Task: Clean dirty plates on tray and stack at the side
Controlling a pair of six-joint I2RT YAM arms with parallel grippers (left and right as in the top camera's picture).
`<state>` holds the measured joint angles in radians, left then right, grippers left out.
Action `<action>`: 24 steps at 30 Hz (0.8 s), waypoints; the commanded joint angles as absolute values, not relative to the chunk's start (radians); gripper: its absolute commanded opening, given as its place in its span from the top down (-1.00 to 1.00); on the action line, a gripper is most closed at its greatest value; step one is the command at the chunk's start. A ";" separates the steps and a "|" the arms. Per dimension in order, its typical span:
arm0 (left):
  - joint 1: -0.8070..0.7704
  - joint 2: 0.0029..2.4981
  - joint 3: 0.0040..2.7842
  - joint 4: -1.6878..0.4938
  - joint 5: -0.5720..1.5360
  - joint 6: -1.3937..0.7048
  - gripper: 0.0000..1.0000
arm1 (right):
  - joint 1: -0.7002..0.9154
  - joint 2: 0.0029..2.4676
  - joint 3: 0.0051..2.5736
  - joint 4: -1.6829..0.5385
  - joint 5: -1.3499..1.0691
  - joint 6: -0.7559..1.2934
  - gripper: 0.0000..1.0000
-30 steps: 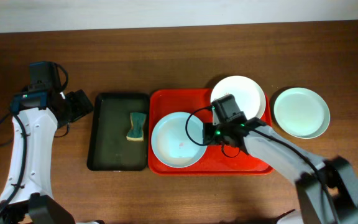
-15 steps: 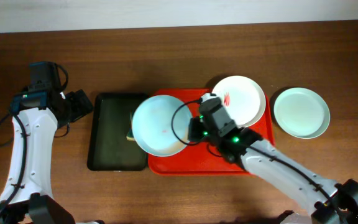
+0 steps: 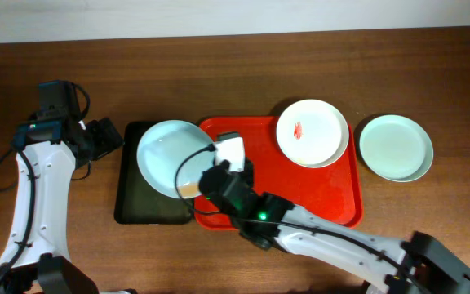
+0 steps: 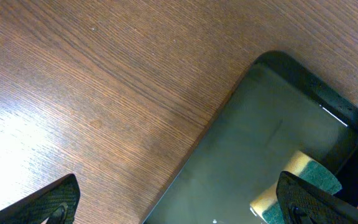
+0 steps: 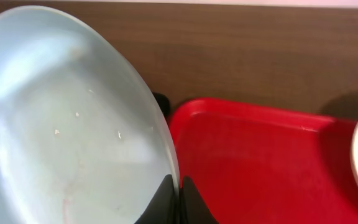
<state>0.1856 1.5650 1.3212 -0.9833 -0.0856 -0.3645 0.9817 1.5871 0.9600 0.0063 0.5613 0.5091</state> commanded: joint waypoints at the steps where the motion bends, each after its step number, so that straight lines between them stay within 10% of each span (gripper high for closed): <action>1: 0.191 1.560 1.330 -0.982 -0.083 -0.381 -0.98 | 1.050 1.639 1.064 0.012 0.760 0.286 0.92; 12: 0.191 1.560 1.330 -0.982 -0.083 -0.382 -0.98 | 1.242 1.639 1.116 0.251 0.941 -0.459 0.92; 24: 0.191 1.560 1.330 -0.982 -0.083 -0.381 -0.99 | 1.289 1.639 1.116 0.355 0.954 -0.741 0.92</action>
